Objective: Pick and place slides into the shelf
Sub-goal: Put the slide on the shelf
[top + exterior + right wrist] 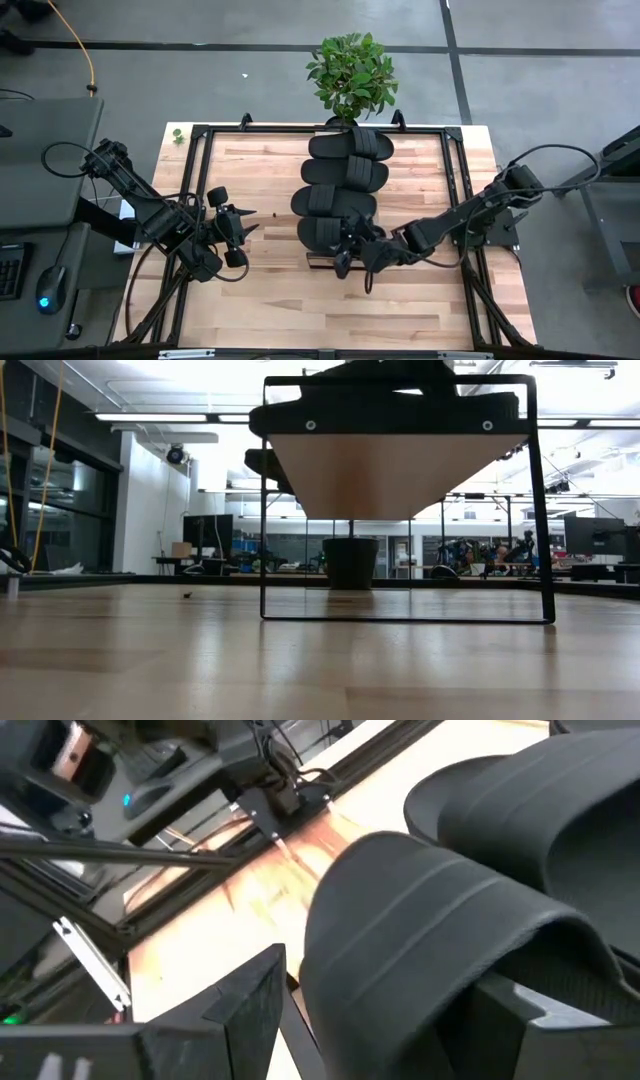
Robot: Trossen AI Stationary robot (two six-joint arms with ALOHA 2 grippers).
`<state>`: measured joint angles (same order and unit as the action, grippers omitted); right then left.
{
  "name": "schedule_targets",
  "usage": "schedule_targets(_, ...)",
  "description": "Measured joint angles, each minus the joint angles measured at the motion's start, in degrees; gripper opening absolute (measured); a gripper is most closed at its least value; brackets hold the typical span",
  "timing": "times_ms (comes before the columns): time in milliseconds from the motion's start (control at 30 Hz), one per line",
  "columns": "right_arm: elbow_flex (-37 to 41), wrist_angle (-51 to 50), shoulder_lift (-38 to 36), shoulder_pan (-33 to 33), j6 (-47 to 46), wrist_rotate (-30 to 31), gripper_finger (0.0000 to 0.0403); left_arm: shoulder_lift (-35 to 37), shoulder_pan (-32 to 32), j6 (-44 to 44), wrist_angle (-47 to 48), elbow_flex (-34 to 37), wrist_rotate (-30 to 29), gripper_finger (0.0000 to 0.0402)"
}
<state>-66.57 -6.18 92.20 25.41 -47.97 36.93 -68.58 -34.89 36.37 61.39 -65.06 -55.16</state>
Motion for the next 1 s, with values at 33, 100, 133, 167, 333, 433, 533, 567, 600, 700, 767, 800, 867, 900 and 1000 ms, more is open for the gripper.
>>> schedule_targets(33,0.00,-0.70,-0.01,0.00,0.00,-0.03,0.0222,0.00,0.00,0.01,-0.01,0.00,0.00,0.0134)
schedule_targets(100,-0.02,-2.86,-0.02,0.00,-0.30,-0.18,0.0222,0.00,0.00,0.01,-0.02,0.00,0.00,0.0134)
schedule_targets(133,-0.02,-4.45,-0.02,0.00,-1.26,-0.22,0.0222,0.00,0.00,0.01,-0.02,0.00,0.00,0.0134)
schedule_targets(167,-0.02,-5.89,-0.04,0.00,-2.27,-0.35,0.0222,0.00,0.00,0.01,-0.02,0.00,0.00,0.0134)
schedule_targets(333,-0.22,-9.02,-0.22,-0.57,-3.94,-2.10,0.0222,0.00,0.00,0.01,-0.02,0.00,0.00,0.0134)
schedule_targets(433,-0.24,-8.78,-0.22,-0.70,-3.19,-2.71,0.0222,0.00,0.00,0.01,-0.02,0.00,0.00,0.0134)
schedule_targets(533,-0.62,-9.21,-0.22,-0.68,-2.15,-2.74,0.0222,0.00,0.00,0.01,-0.02,0.00,0.02,0.0134)
schedule_targets(567,-0.81,-9.44,-0.20,-0.68,-1.60,-2.85,0.0222,0.00,0.00,0.01,-0.02,0.00,0.02,0.0134)
schedule_targets(600,-1.03,-9.57,-0.17,-0.68,-1.18,-3.02,0.0222,0.00,0.00,0.01,-0.02,0.00,0.02,0.0134)
schedule_targets(700,-1.72,-10.07,-0.07,-0.67,-0.79,-3.10,0.0222,0.00,0.00,0.01,-0.02,0.00,0.02,0.0134)
schedule_targets(767,-2.31,-11.06,-0.04,-0.66,-0.40,-3.15,0.0222,0.00,0.00,0.01,-0.02,0.00,0.04,0.0134)
schedule_targets(800,-2.69,-11.88,-0.04,-0.66,-0.42,-3.15,0.0222,0.00,0.00,0.01,-0.02,0.00,0.04,0.0134)
schedule_targets(867,-3.31,-13.73,-0.04,-0.66,-0.70,-3.13,0.0222,0.00,0.00,0.01,-0.02,0.00,0.04,0.0134)
schedule_targets(900,-3.65,-14.70,-0.04,-0.66,-0.98,-3.06,0.0222,0.00,0.00,0.03,-0.02,0.00,0.04,0.0134)
schedule_targets(1000,-4.41,-16.42,-0.04,-0.66,-0.95,-2.98,0.0222,0.00,0.00,0.01,-0.02,0.00,0.04,0.0134)
